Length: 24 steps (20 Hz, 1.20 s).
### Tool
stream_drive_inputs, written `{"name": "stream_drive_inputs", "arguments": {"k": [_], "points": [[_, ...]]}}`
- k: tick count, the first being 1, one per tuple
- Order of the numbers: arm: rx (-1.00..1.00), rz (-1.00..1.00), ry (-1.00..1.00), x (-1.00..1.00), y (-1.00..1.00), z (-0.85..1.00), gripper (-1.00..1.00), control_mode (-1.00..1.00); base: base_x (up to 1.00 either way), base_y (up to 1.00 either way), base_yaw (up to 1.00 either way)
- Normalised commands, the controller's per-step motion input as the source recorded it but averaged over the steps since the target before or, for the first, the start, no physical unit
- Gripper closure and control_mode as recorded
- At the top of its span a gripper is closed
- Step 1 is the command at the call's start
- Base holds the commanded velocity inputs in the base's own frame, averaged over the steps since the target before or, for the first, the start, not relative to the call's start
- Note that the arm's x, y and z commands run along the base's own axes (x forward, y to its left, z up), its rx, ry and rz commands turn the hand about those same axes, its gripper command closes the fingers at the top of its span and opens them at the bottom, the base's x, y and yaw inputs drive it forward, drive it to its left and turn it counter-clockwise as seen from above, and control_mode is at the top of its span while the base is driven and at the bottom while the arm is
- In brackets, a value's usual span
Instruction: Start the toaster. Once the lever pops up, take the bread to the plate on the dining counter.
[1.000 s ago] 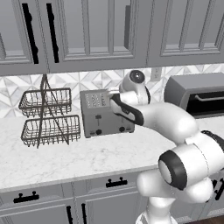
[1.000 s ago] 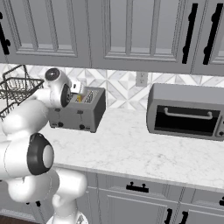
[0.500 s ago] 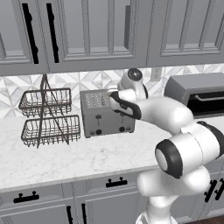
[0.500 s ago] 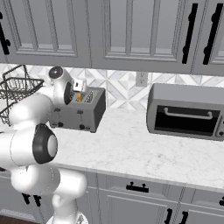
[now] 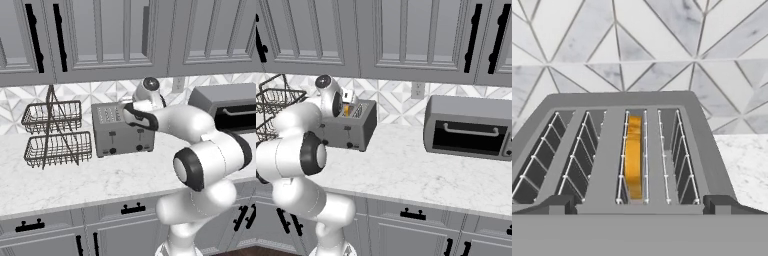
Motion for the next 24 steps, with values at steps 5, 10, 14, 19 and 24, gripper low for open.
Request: {"name": "stream_drive_inputs", "arguments": {"k": [5, 10, 14, 19, 24], "points": [[0.00, 0.00, 0.00, 0.14, 0.12, -0.08, -1.00, -1.00, 0.00, 0.00, 0.00], [0.00, 0.00, 0.00, 0.04, 0.07, -0.12, -1.00, -1.00, 0.00, 0.00, 0.00], [0.00, 0.00, 0.00, 0.18, 0.00, -0.13, -1.00, -1.00, 0.00, 0.00, 0.00], [0.00, 0.00, 0.01, 0.24, 0.00, -0.13, -1.00, -1.00, 0.00, 0.00, 0.00], [0.00, 0.00, 0.05, 0.18, 0.00, -0.11, -1.00, -1.00, 0.00, 0.00, 0.00]]}}
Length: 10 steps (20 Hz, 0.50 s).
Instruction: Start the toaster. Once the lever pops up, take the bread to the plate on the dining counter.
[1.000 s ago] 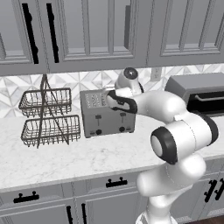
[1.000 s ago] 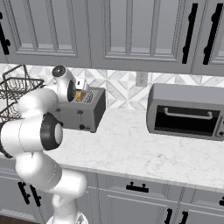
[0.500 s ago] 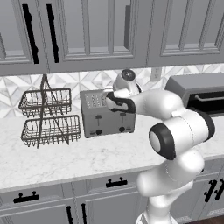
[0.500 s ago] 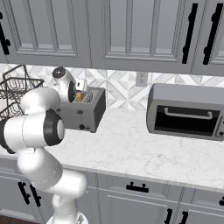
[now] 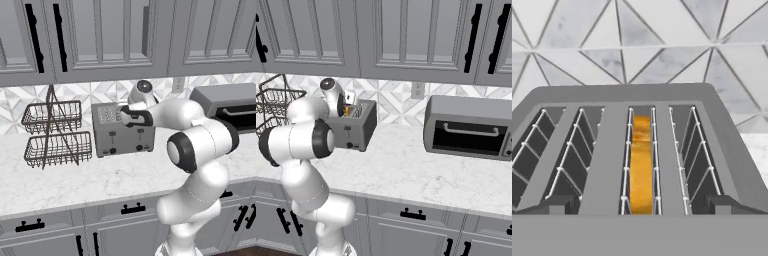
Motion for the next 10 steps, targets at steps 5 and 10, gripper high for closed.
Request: {"name": "stream_drive_inputs", "arguments": {"k": [5, 10], "points": [[0.00, 0.00, 0.05, 0.12, 0.00, -0.07, -1.00, -1.00, 0.00, 0.00, 0.00], [0.00, 0.00, 0.04, 0.08, 0.00, -0.09, -1.00, -1.00, 0.00, 0.00, 0.00]]}}
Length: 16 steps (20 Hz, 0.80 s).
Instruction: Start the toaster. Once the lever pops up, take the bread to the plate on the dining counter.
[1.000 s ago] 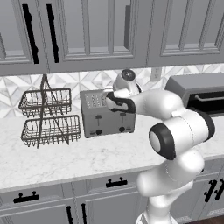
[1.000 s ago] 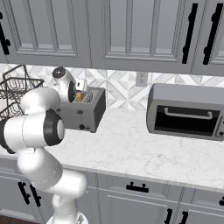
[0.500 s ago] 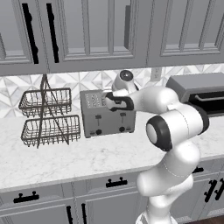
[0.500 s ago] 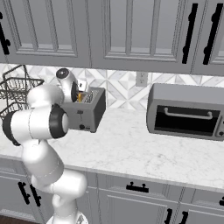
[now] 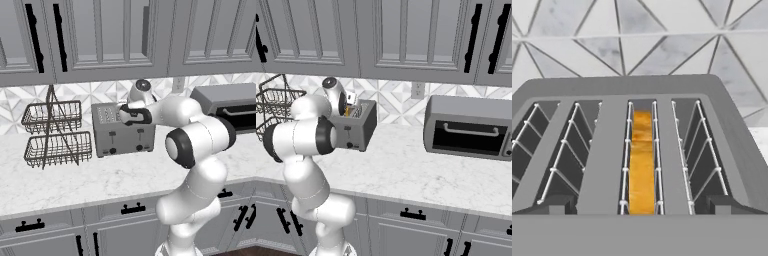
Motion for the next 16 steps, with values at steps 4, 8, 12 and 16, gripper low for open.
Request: {"name": "stream_drive_inputs", "arguments": {"k": [4, 8, 12, 16], "points": [[0.00, 0.00, 0.03, 0.08, 0.00, -0.10, -1.00, -1.00, 0.00, 0.00, 0.00], [0.00, 0.00, 0.02, 0.09, 0.00, -0.10, -1.00, -1.00, 0.00, 0.00, 0.00], [0.00, 0.00, 0.00, 0.05, 0.00, -0.01, -1.00, -1.00, 0.00, 0.00, 0.00], [0.00, 0.00, 0.00, 0.05, 0.00, 0.00, -1.00, -1.00, 0.00, 0.00, 0.00]]}}
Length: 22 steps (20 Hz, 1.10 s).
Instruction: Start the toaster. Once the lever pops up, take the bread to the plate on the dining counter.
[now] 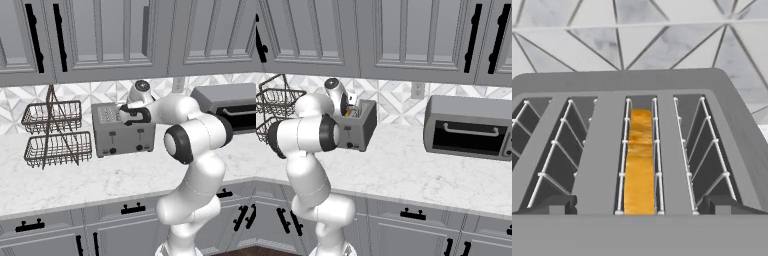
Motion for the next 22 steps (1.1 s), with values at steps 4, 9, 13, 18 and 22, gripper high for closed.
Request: {"name": "stream_drive_inputs", "arguments": {"k": [4, 9, 13, 18, 22], "points": [[0.00, 0.00, 0.00, 0.05, 0.00, 0.00, 1.00, -1.00, 0.00, 0.00, 0.00], [0.00, 0.00, 0.00, 0.03, 0.00, 0.00, 1.00, -1.00, 0.00, 0.00, 0.00], [0.00, 0.00, 0.00, 0.01, 0.00, -0.01, 1.00, -1.00, 0.00, 0.00, 0.00], [0.00, 0.00, 0.00, 0.00, 0.00, 0.00, 1.00, -1.00, 0.00, 0.00, 0.00], [0.00, 0.00, -0.06, 0.00, 0.00, 0.04, 1.00, -1.00, 0.00, 0.00, 0.00]]}}
